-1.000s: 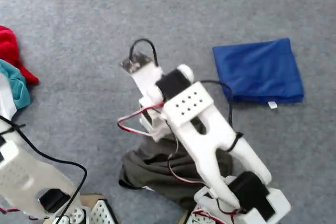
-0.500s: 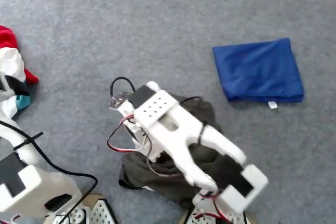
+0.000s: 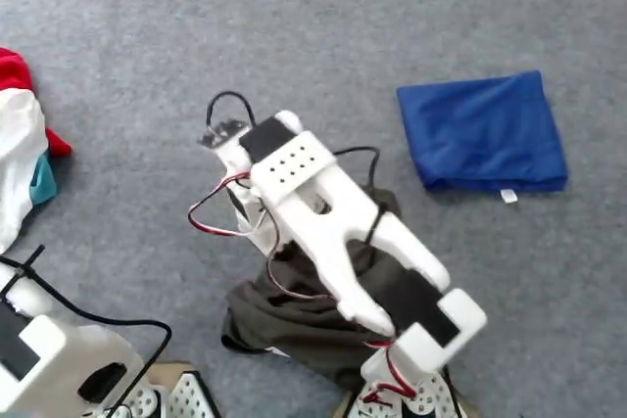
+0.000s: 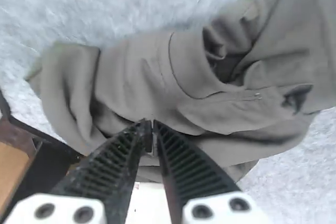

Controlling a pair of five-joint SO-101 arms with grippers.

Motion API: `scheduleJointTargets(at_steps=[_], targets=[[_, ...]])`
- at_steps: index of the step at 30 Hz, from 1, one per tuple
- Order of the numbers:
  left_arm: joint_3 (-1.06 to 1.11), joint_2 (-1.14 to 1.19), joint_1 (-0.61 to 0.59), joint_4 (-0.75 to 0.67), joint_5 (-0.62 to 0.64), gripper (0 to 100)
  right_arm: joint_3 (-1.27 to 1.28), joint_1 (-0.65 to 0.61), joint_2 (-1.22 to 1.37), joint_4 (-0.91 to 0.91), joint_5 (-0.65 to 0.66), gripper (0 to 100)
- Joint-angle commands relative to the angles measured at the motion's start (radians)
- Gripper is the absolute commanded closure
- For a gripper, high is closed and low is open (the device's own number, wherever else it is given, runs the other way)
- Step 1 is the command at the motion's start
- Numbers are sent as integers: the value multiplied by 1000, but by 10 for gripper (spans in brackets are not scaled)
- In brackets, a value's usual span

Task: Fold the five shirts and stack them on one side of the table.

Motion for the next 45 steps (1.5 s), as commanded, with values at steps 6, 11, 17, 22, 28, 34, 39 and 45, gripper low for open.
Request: scheduleJointTargets(at_steps=[6,11,17,22,28,34,39,45], targets=[[10,-37,-2,-6,-5,701,16,40,-61,-60,-57,872],[68,-38,-1,-9,-5,701,134,52,68,-227,-55,565],[85,-43,-5,-8,-11,701,8,57,202,-232,-29,813],[85,-44,-7,-6,-11,701,-239,64,214,-232,-29,930],[85,-44,-10,-5,-11,701,-576,66,318,-201,-29,984],[84,-44,25,31,-51,701,-756,140,430,15,-35,926],[81,-48,177,107,-52,700,-621,255,251,15,-29,712],[85,-91,486,110,64,699,-355,446,-94,14,-29,654]])
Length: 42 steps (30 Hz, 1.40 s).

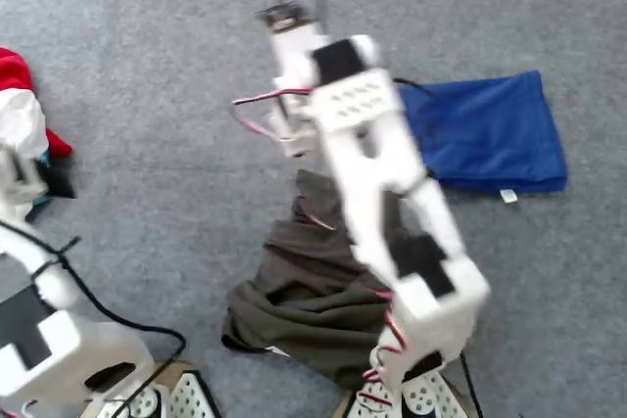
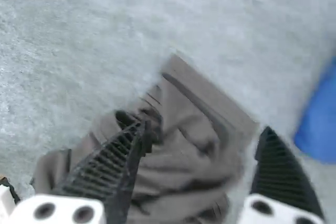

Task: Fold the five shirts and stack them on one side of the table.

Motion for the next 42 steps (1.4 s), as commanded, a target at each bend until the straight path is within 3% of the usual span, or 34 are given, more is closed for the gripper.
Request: scheduleJointTargets(at_steps=[1,6,11,20,28,36,42], targets=[[-5,-95,225,9,80,700,133,153,-243,9,6,663],[-5,-164,588,6,278,700,315,405,-430,6,8,712],[2,-83,917,-46,328,700,420,628,-527,0,8,737],[-65,213,1237,-186,330,700,532,971,-572,-29,192,737],[-219,381,1346,-204,345,700,611,1125,-567,-83,288,737],[-239,402,1314,-207,643,700,633,1148,-565,-83,304,737],[-183,391,1326,-203,786,704,633,1146,-565,-84,304,737]])
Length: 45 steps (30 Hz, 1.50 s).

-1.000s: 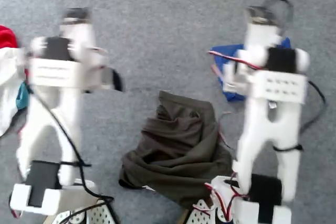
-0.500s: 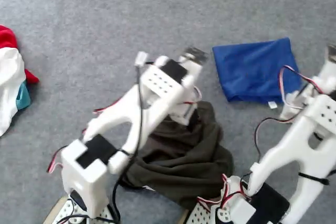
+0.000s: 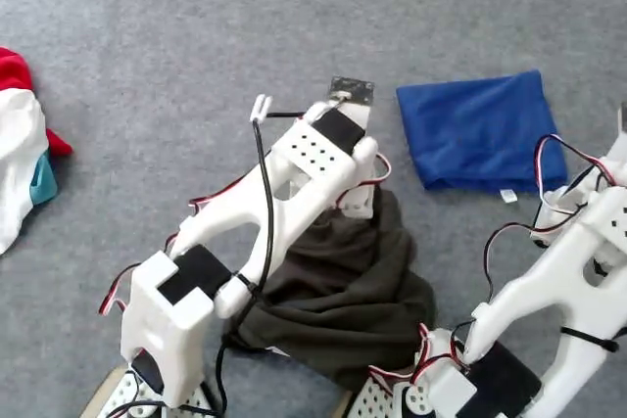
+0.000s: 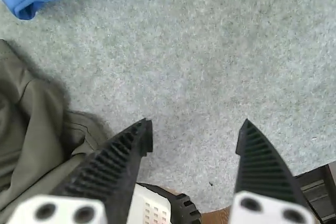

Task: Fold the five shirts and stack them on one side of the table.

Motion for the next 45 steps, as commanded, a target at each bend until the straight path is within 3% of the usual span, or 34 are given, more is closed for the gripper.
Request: scheduleJointTargets(at_steps=[1,7,23,40,45], targets=[[-1,-18,4,-3,78,715,1,14,-22,-14,5,737],[8,0,35,-28,144,823,1,11,-22,-14,5,737],[-1,115,44,-169,100,822,68,8,-21,-83,5,737],[-38,262,110,-183,81,828,76,6,-22,-84,5,737],[-73,281,113,-183,81,941,77,6,-22,-80,5,737]])
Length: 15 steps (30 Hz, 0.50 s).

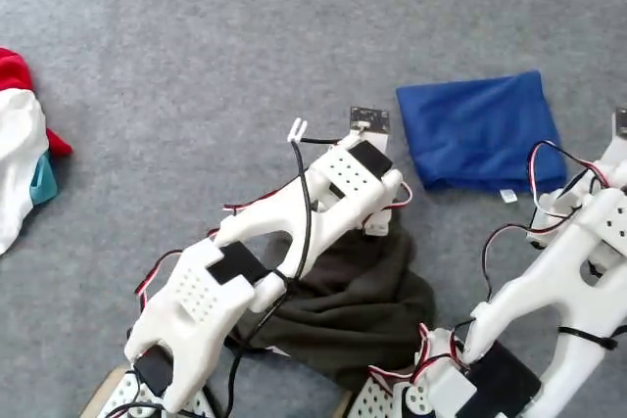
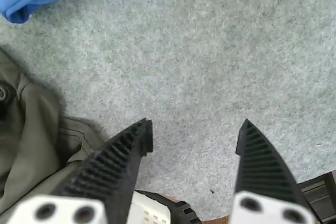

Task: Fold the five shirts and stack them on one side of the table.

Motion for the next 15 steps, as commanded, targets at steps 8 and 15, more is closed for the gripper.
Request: scheduleJointTargets(at_steps=[8,15], targets=[[-59,5,22,57,-8,967,-1,6,-22,-8,3,737],[-369,5,-51,275,-97,970,-7,6,-28,-8,3,737]])
